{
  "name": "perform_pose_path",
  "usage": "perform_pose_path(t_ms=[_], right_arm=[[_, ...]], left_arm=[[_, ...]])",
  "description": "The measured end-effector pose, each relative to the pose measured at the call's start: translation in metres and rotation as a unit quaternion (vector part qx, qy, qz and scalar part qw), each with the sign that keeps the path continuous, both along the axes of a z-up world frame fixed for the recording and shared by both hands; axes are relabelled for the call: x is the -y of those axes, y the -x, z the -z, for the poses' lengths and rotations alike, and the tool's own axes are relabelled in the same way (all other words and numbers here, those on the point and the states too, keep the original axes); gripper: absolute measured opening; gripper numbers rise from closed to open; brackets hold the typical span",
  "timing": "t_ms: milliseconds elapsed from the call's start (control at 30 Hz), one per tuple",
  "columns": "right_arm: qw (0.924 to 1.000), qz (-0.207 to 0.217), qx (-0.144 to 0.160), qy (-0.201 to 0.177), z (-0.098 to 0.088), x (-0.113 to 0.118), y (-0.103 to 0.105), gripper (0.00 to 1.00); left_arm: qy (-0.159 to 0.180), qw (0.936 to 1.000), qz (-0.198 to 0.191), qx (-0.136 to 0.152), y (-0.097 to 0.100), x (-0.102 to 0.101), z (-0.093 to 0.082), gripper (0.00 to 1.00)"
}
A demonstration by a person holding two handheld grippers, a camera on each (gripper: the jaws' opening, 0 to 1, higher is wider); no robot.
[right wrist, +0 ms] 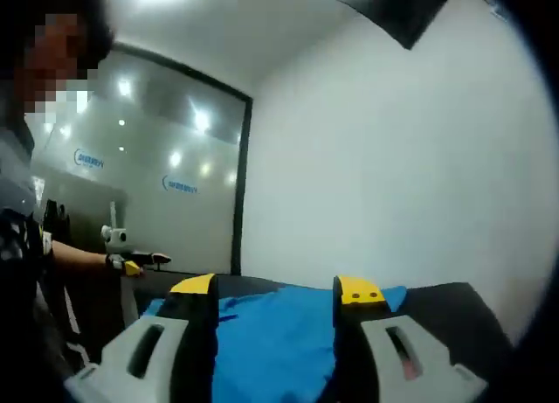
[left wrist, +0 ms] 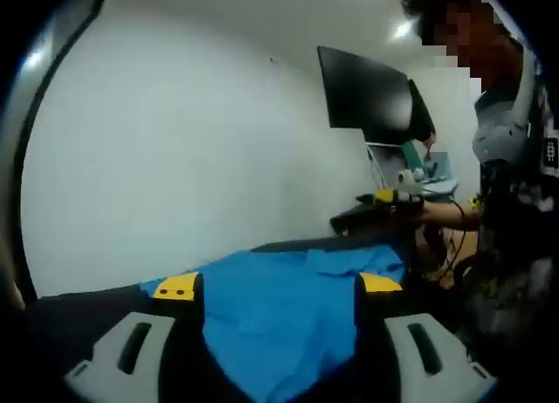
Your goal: Spread out the cloth and fold it
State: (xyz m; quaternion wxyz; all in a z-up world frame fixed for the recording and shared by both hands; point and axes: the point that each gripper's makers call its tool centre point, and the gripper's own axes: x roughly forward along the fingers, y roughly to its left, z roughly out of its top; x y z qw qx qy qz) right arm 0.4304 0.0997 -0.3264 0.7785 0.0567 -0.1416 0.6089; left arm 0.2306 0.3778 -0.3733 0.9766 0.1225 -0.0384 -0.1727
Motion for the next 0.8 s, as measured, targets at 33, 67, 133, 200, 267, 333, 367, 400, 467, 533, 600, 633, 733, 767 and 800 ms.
perform_pose_path(t_ms=[33,67,133,200,267,333,367,400,467,533,600,633,733,767,800], right_arm=[[0.9996,-0.010,0.012,0.024,0.008,-0.001,0.008,0.49],[0.9989,-0.014,0.019,0.040,0.012,-0.002,0.012,0.49],[0.9955,-0.020,0.049,0.078,0.024,-0.004,0.022,0.51],[0.9905,-0.037,0.064,0.116,0.040,-0.005,0.035,0.61],[0.9861,-0.048,0.066,0.145,0.057,-0.004,0.045,0.68],[0.9808,-0.044,0.083,0.171,0.073,-0.003,0.049,0.67],[0.9798,-0.041,0.085,0.177,0.079,-0.003,0.048,0.67],[0.9783,-0.039,0.079,0.187,0.087,-0.003,0.045,0.66],[0.9770,-0.037,0.063,0.200,0.098,-0.004,0.037,0.65],[0.9752,-0.037,0.059,0.210,0.106,-0.006,0.033,0.63],[0.9672,-0.039,0.069,0.241,0.119,-0.007,0.030,0.62],[0.9630,-0.044,0.077,0.255,0.124,-0.008,0.032,0.62],[0.9595,-0.054,0.088,0.262,0.126,-0.012,0.036,0.61],[0.9595,-0.055,0.088,0.262,0.124,-0.014,0.035,0.61],[0.9592,-0.055,0.086,0.263,0.125,-0.015,0.033,0.62]], left_arm=[[-0.010,0.9999,0.003,-0.002,0.002,0.001,0.004,0.69],[-0.021,0.9997,0.004,-0.008,0.005,0.000,0.009,0.67],[-0.045,0.9985,0.002,-0.031,0.010,-0.002,0.022,0.66],[-0.083,0.9949,-0.007,-0.058,0.016,-0.005,0.036,0.65],[-0.090,0.9936,-0.003,-0.068,0.019,0.001,0.045,0.65],[-0.120,0.9889,0.008,-0.087,0.022,0.009,0.059,0.65],[-0.134,0.9857,0.011,-0.101,0.021,0.011,0.068,0.65],[-0.145,0.9827,0.011,-0.114,0.020,0.011,0.075,0.65],[-0.135,0.9837,0.009,-0.119,0.015,0.010,0.078,0.65],[-0.122,0.9857,0.006,-0.116,0.013,0.007,0.077,0.64],[-0.121,0.9864,0.001,-0.111,0.011,0.001,0.077,0.64],[-0.124,0.9860,-0.002,-0.111,0.011,0.000,0.077,0.64],[-0.139,0.9833,-0.004,-0.118,0.008,-0.003,0.082,0.64],[-0.143,0.9824,-0.002,-0.120,0.006,-0.003,0.084,0.64],[-0.144,0.9820,-0.001,-0.122,0.005,-0.003,0.085,0.64]])
